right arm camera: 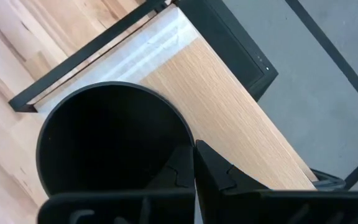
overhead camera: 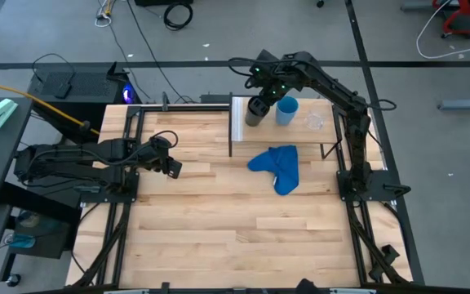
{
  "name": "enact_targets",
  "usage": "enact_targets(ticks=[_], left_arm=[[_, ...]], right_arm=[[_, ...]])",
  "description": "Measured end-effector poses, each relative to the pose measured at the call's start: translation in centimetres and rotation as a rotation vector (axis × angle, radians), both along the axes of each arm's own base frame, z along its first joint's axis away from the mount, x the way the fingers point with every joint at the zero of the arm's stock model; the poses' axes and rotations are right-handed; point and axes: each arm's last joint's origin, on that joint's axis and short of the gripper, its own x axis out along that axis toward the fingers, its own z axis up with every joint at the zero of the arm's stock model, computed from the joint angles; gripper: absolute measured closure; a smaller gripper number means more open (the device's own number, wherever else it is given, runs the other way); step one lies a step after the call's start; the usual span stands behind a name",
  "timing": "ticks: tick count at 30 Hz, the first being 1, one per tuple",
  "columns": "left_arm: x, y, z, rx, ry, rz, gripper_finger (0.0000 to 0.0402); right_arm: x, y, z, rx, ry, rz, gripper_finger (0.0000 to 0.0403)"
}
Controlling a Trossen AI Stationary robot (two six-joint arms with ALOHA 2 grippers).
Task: Stack small to large cups/mugs on shelf
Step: Put the black plastic cup on the shelf
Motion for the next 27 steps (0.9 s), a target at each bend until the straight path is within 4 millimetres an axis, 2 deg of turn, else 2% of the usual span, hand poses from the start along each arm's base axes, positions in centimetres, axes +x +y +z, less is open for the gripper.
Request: enact_targets(ticks=[17,27], left_arm=[[0.00,0.00,0.00,0.000,0.000,0.000,0.0374],[0.00,0.00,0.00,0.000,0.000,0.000,0.0362]], right_arm=[[-0.12,0.00,-0.05,0.012,0.009,0.012,0.0402],[-0.57,-0.71,-0.07,0.058,-0.017,-0.042,0.0402]])
